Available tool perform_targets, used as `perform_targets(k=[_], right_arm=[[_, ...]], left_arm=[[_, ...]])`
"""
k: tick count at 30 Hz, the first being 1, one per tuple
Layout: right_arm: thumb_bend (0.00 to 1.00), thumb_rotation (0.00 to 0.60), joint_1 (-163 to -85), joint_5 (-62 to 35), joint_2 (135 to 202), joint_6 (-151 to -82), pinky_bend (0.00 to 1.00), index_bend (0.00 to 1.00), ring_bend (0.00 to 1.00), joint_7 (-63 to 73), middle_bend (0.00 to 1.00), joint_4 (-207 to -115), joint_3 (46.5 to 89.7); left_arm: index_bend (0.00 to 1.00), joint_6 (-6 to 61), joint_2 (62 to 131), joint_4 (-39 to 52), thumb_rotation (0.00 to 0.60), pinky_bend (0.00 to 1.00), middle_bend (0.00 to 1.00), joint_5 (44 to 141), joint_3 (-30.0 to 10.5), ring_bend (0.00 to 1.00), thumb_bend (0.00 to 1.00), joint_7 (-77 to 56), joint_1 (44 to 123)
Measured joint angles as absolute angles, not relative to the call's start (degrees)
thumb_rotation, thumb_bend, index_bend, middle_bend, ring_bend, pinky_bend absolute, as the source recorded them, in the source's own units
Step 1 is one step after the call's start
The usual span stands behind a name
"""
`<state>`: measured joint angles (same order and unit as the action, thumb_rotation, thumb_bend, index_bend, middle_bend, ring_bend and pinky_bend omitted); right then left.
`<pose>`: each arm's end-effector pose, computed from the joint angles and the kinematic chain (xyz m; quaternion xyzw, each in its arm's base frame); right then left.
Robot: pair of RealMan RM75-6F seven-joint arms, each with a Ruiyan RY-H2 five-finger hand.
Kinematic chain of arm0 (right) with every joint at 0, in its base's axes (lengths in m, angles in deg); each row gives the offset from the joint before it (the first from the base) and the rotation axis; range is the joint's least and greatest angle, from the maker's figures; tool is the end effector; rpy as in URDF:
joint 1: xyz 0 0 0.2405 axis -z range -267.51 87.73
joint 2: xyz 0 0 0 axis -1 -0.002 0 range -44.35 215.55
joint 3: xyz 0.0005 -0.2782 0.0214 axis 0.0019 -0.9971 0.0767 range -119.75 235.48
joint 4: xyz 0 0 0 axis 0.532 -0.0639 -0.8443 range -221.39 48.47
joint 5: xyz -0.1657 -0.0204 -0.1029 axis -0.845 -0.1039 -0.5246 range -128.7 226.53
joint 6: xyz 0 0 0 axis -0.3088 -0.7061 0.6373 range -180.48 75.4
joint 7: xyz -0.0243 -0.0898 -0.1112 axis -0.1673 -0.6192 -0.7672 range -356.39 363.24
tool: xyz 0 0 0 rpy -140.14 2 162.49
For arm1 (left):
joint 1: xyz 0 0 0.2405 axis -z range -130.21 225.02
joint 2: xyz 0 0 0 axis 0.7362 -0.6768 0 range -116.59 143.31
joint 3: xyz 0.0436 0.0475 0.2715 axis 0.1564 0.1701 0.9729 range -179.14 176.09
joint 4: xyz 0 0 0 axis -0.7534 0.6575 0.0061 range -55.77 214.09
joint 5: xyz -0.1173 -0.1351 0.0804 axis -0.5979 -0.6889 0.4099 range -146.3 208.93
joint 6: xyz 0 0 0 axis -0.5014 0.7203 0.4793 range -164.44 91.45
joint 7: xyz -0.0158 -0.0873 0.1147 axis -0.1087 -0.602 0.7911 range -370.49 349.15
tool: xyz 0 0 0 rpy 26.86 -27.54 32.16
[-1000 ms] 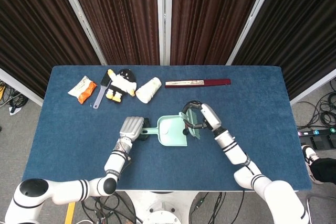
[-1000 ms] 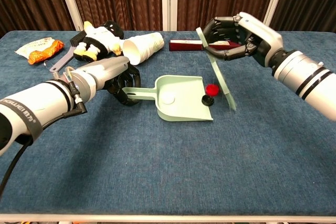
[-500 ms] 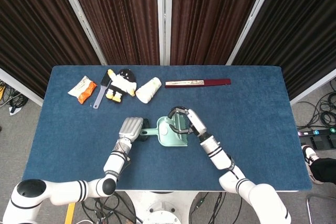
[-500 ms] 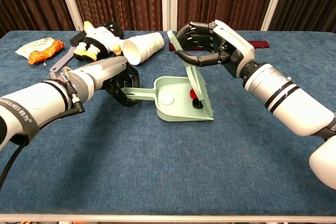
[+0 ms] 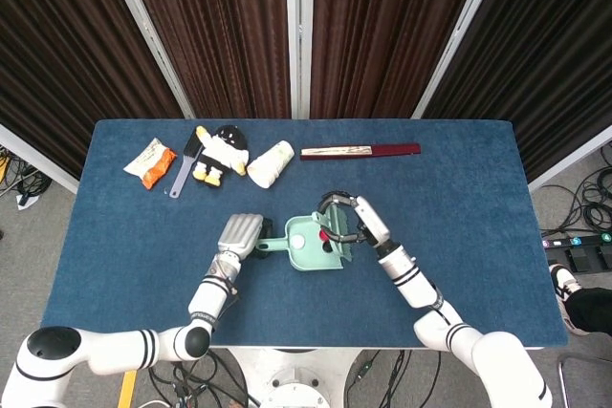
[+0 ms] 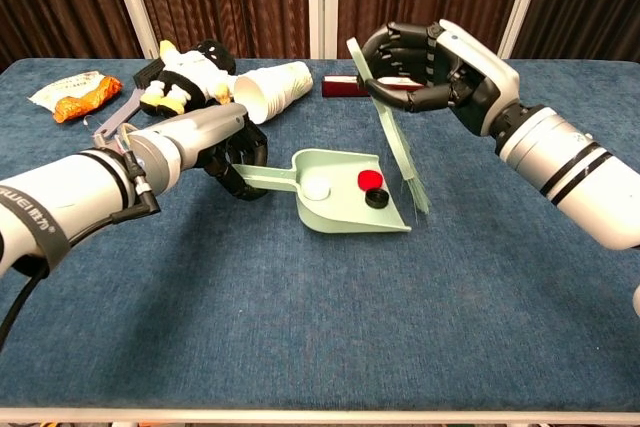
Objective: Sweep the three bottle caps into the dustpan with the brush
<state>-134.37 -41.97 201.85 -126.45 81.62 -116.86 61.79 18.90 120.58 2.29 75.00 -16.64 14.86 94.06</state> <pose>-0.1698 -0.3732 -0.0727 0.4953 -0.5872 0.6372 0.0621 -0.1289 0.3482 -0.0972 -0.6740 -0.5220 -0.3496 0.3886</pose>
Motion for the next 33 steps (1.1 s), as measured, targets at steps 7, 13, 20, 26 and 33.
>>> perform_targets(k=[7, 13, 20, 26, 33], right_arm=[[0.61, 0.6, -135.4, -41.3, 202.6, -120.8, 0.25, 0.82, 0.35, 81.5, 0.64, -115.7, 61.6], [0.61, 0.6, -139.0, -41.0, 204.6, -117.3, 0.25, 0.82, 0.35, 83.6, 0.64, -114.7, 62.5], [0.62, 0.6, -140.3, -40.4, 206.8, -117.8, 0.25, 0.82, 0.35, 83.8, 0.64, -114.2, 64.0], [0.62, 0.6, -139.5, -40.6, 206.2, -121.1, 0.25, 0.82, 0.35, 82.7, 0.64, -114.5, 64.1], [0.62, 0.6, -137.5, -41.7, 199.4, -124.8, 0.25, 0.82, 0.35, 78.6, 0.64, -117.3, 63.3]], left_arm=[[0.64, 17.1, 120.2, 1.6, 0.6, 0.48, 0.6, 74.3, -17.4, 0.5, 0.4, 12.9, 94.2], [0.64, 15.6, 119.5, 1.3, 0.6, 0.48, 0.6, 73.7, -17.6, 0.5, 0.4, 11.3, 94.1], [0.64, 15.9, 118.6, 0.4, 0.6, 0.48, 0.6, 74.2, -17.6, 0.5, 0.4, 8.3, 92.9], [0.53, 15.9, 118.1, 0.3, 0.6, 0.48, 0.57, 75.0, -16.8, 0.47, 0.39, 7.7, 92.5], [0.26, 14.9, 116.9, -0.6, 0.6, 0.37, 0.33, 75.8, -16.6, 0.27, 0.35, 7.0, 92.8]])
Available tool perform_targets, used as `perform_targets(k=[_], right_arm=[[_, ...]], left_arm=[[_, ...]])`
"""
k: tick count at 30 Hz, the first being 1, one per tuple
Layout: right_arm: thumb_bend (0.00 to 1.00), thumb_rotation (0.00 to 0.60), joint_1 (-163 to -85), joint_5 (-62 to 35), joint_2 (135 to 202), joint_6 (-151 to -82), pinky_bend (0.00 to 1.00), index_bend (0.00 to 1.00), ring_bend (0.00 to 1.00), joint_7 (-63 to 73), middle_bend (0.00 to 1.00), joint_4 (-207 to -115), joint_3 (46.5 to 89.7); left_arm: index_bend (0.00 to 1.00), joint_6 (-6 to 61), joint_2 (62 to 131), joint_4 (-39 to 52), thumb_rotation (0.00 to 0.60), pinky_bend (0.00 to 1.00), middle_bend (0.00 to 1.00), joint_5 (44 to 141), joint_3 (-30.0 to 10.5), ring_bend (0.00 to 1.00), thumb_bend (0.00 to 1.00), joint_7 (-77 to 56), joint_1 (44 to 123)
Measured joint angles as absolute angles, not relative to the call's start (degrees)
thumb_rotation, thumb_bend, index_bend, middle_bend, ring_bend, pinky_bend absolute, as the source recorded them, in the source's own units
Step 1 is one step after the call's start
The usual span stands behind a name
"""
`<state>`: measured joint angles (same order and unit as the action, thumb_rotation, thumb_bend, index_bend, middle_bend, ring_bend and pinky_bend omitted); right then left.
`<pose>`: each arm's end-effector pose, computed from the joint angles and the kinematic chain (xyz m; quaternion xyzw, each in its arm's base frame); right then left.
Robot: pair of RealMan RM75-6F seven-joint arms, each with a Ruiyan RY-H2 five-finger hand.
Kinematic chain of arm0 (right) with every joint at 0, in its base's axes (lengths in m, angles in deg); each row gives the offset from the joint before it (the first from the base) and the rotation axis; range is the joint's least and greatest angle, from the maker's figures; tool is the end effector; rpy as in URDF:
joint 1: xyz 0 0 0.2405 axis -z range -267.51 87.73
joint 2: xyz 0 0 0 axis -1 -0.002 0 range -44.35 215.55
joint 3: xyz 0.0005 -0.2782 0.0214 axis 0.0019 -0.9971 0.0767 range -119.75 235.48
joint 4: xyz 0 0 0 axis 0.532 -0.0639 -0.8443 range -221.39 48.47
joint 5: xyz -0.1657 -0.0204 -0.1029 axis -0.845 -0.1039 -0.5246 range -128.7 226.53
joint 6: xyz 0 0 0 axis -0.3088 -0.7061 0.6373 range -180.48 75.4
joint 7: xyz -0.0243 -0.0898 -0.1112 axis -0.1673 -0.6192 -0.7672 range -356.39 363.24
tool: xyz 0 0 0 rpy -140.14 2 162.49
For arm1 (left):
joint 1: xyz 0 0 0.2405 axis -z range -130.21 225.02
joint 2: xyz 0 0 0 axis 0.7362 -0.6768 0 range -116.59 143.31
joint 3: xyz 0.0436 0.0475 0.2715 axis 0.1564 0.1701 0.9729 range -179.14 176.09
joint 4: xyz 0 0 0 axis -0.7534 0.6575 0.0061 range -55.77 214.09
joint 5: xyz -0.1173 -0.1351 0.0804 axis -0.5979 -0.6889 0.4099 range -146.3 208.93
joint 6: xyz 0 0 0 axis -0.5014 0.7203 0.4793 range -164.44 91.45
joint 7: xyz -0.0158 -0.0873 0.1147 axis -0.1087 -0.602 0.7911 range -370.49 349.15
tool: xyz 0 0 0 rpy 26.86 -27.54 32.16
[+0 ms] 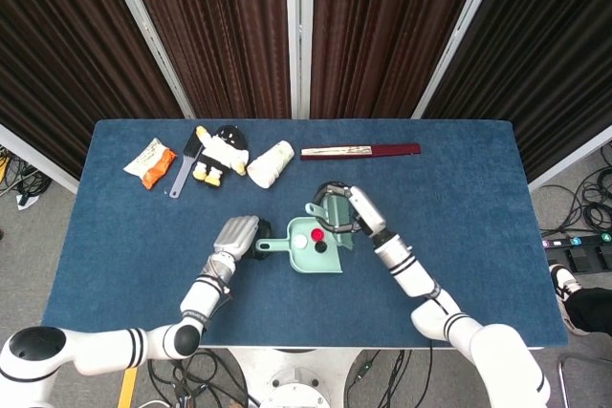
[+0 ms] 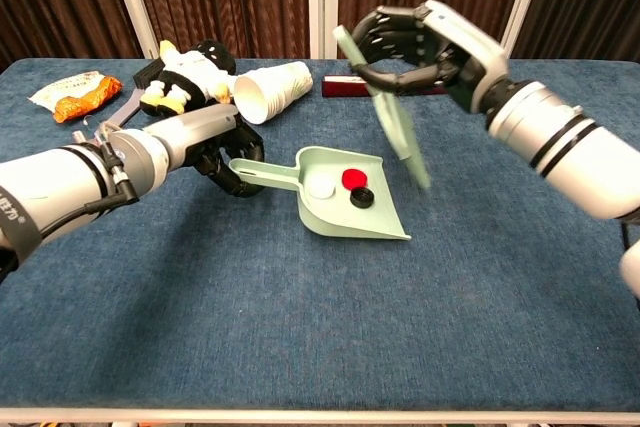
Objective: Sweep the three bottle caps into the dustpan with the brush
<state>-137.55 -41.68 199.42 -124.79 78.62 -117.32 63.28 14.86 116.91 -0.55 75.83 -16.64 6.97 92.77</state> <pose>-0.1580 -0.3951 -0.0567 0.5230 -0.5588 0.6382 0.0833 -0.1364 0.3468 -0.0866 -0.6528 -0.5687 -0.3620 0.3456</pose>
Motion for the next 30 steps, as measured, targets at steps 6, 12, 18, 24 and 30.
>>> perform_targets(k=[6, 12, 18, 24, 30], right_arm=[[0.63, 0.6, -135.9, -42.7, 190.4, -124.9, 0.23, 0.82, 0.34, 70.6, 0.63, -122.6, 61.6], [0.63, 0.6, -135.0, -42.5, 180.8, -119.6, 0.17, 0.74, 0.27, 57.2, 0.6, -133.1, 59.6], [0.62, 0.6, -134.7, -39.5, 173.7, -109.8, 0.13, 0.69, 0.23, 42.9, 0.55, -144.0, 58.6], [0.58, 0.6, -134.5, -36.6, 172.1, -104.9, 0.11, 0.64, 0.19, 32.6, 0.51, -147.7, 58.5], [0.36, 0.6, -134.4, -34.7, 172.4, -101.5, 0.05, 0.33, 0.07, 26.5, 0.34, -148.4, 58.5]], left_arm=[[0.21, 15.5, 115.9, -1.5, 0.6, 0.25, 0.23, 77.2, -16.8, 0.15, 0.31, 6.4, 92.8], [0.16, 15.1, 114.2, -2.3, 0.6, 0.2, 0.17, 77.0, -16.7, 0.1, 0.24, 6.1, 92.7], [0.15, 15.8, 113.6, -2.6, 0.6, 0.16, 0.13, 77.1, -16.2, 0.06, 0.16, 5.5, 92.1], [0.14, 17.8, 113.2, -2.9, 0.6, 0.14, 0.13, 78.7, -15.9, 0.06, 0.12, 4.2, 91.0], [0.14, 22.7, 110.2, -5.1, 0.6, 0.14, 0.13, 82.6, -15.9, 0.06, 0.12, 3.0, 88.7]])
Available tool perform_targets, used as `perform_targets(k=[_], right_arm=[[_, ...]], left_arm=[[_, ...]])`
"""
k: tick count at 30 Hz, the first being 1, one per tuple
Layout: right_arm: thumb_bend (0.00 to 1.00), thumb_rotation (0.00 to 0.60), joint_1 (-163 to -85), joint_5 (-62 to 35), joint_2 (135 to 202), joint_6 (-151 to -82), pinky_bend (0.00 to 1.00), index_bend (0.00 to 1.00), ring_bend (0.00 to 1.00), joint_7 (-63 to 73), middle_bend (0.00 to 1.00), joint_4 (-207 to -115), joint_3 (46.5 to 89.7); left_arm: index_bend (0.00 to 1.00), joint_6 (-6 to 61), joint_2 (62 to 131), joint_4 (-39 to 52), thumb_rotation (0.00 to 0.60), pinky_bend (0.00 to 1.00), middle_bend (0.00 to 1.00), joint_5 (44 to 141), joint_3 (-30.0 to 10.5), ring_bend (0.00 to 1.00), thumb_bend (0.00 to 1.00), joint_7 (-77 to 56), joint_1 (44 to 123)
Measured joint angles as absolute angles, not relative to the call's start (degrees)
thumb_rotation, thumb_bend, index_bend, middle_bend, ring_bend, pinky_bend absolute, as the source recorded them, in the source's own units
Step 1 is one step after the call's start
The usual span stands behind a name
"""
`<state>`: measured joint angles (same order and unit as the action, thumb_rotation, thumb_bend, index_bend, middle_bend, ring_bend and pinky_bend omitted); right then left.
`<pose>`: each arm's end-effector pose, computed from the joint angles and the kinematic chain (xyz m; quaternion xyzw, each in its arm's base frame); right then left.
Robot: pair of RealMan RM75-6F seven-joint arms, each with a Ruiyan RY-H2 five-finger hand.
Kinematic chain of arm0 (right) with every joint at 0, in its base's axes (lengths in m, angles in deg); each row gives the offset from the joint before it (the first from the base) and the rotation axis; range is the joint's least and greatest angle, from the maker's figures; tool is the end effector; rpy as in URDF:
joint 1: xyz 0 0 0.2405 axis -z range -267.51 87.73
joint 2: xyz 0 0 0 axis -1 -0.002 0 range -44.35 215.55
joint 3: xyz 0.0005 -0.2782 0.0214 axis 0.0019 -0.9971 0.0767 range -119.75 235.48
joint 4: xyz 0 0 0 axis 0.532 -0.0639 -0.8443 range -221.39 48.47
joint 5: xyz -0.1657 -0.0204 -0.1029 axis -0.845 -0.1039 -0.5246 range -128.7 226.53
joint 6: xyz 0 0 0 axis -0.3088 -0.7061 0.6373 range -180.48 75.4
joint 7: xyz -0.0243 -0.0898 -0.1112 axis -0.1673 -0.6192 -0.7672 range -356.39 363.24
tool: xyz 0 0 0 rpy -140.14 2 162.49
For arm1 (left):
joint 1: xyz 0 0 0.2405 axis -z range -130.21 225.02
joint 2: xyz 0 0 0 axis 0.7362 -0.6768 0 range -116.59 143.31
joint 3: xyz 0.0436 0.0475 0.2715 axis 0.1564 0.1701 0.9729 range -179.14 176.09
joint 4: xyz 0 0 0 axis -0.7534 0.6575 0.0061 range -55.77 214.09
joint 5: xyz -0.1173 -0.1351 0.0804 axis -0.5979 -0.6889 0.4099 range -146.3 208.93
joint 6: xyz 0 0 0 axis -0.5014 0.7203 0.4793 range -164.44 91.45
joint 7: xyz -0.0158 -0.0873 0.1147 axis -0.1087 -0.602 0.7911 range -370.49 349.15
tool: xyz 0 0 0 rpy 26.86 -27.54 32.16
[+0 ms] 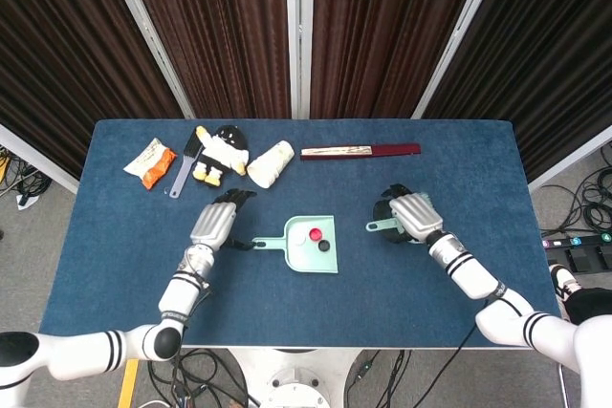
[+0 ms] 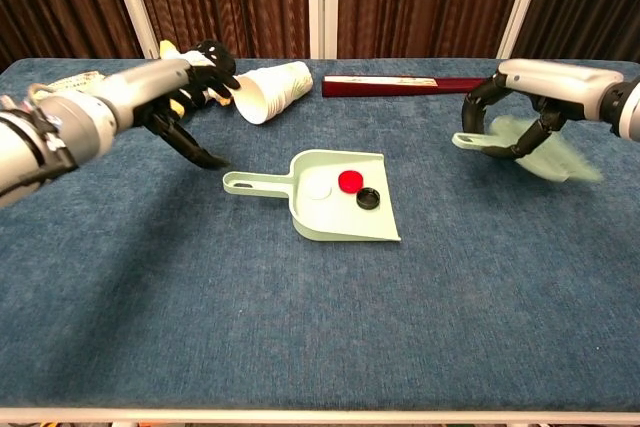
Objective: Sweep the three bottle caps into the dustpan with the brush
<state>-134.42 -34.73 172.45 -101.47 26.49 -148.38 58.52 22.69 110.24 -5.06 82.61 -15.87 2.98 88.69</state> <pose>-0.2353 -0.3880 0.0142 0.7509 -0.4372 0.3570 0.3428 -0.1608 0.3527 -0.0328 -0.6218 -0.5340 -0.4134 0.3966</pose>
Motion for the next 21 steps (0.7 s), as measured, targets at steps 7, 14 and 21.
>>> perform_targets(k=[7, 14, 21], right_arm=[[0.28, 0.6, -133.9, -32.0, 172.3, -99.7, 0.0, 0.03, 0.0, 21.9, 0.12, -151.1, 59.7], [0.31, 0.6, -129.6, -31.3, 167.8, -108.1, 0.0, 0.03, 0.0, 22.7, 0.13, -154.4, 61.5], [0.32, 0.6, -118.8, -29.3, 159.9, -121.8, 0.0, 0.03, 0.0, 21.3, 0.14, -159.1, 62.1]], left_arm=[[0.15, 26.1, 102.7, -8.4, 0.6, 0.14, 0.13, 84.6, -15.6, 0.06, 0.12, 2.4, 85.1], [0.2, 28.8, 94.6, -9.5, 0.6, 0.15, 0.16, 85.4, -13.5, 0.06, 0.12, 1.1, 79.4], [0.23, 34.2, 89.6, -7.0, 0.6, 0.15, 0.17, 91.5, -9.1, 0.06, 0.12, -2.2, 72.4]])
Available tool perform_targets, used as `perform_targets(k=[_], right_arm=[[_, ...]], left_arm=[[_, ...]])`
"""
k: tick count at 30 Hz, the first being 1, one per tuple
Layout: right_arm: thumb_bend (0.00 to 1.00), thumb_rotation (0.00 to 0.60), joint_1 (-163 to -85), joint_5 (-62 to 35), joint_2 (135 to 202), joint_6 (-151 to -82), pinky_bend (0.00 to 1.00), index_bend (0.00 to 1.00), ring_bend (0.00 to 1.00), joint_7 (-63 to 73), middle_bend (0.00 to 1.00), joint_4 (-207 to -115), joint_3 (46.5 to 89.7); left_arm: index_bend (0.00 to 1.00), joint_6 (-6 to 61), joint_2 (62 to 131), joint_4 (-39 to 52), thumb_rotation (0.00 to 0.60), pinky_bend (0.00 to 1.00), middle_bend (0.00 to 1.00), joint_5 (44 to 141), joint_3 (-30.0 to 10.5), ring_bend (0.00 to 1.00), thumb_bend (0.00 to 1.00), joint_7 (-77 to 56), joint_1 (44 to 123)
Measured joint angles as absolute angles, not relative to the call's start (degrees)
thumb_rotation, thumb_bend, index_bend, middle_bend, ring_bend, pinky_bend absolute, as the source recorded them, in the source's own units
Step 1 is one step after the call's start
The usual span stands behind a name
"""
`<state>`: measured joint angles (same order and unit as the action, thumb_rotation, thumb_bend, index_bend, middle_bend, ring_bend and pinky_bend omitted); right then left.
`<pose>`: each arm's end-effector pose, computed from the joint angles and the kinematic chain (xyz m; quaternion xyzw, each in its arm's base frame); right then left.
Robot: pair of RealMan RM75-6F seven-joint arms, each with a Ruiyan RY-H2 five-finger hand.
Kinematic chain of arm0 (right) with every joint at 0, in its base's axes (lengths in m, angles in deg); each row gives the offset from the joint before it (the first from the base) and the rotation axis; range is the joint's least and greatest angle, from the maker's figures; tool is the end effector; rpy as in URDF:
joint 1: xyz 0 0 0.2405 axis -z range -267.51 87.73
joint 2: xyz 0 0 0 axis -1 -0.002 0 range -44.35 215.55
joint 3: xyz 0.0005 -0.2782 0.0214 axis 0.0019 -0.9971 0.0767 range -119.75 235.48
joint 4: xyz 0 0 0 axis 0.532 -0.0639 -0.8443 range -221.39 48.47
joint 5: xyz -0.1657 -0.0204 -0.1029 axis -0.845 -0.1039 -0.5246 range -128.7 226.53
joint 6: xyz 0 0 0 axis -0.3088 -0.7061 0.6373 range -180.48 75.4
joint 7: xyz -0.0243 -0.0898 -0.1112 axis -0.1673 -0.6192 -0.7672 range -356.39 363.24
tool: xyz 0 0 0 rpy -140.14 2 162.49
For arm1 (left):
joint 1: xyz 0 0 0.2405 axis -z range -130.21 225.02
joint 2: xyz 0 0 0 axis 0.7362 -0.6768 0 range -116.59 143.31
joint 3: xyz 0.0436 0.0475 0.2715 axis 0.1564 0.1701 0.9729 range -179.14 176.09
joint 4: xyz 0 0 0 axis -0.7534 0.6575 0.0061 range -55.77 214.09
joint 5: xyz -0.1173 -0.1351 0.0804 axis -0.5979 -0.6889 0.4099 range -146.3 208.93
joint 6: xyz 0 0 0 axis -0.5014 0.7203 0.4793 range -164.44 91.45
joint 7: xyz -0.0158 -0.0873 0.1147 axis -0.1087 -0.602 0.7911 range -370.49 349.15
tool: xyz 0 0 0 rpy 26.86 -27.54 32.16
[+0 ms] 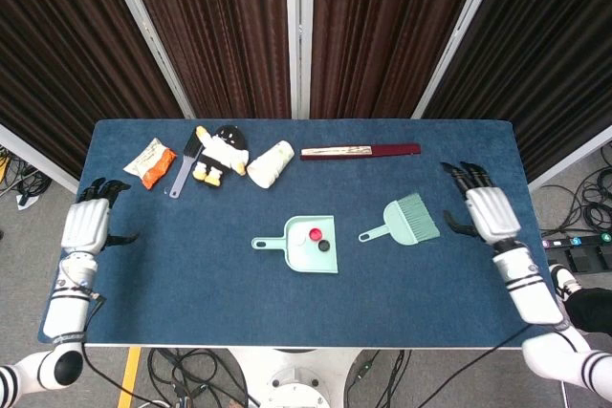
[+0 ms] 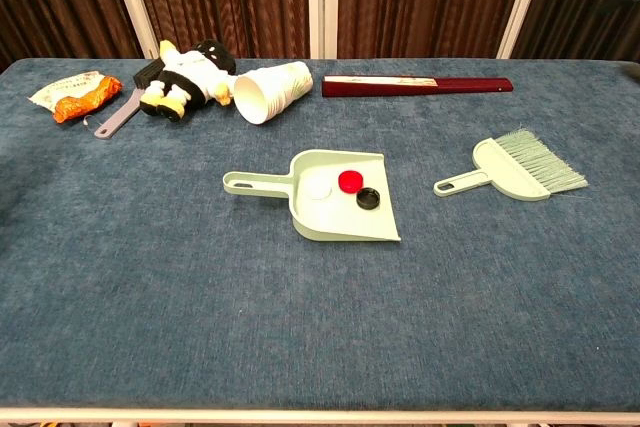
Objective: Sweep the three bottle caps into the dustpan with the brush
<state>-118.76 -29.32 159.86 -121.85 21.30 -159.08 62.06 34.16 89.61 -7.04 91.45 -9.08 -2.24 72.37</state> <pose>-0.2993 -0.3353 0.1341 0.6255 -0.4148 0.4483 0.4855 -0.3046 0.3063 0.1117 -0.5728 -0.4533 -0.3598 0.5805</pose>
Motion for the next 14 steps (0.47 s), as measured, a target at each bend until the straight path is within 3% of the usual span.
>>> perform_targets(k=[7, 14], right_arm=[[0.33, 0.6, -107.5, -29.5, 153.7, -132.8, 0.01, 0.03, 0.0, 23.4, 0.13, -163.4, 60.4], [0.33, 0.6, -101.2, -31.3, 151.8, -137.5, 0.01, 0.03, 0.0, 25.9, 0.14, -166.3, 58.5]], left_arm=[[0.23, 41.8, 87.3, -6.3, 0.6, 0.15, 0.18, 97.6, -5.0, 0.07, 0.12, -3.6, 66.0], [0.23, 49.6, 86.8, -11.4, 0.6, 0.15, 0.19, 102.3, -2.7, 0.09, 0.12, -1.5, 60.8]])
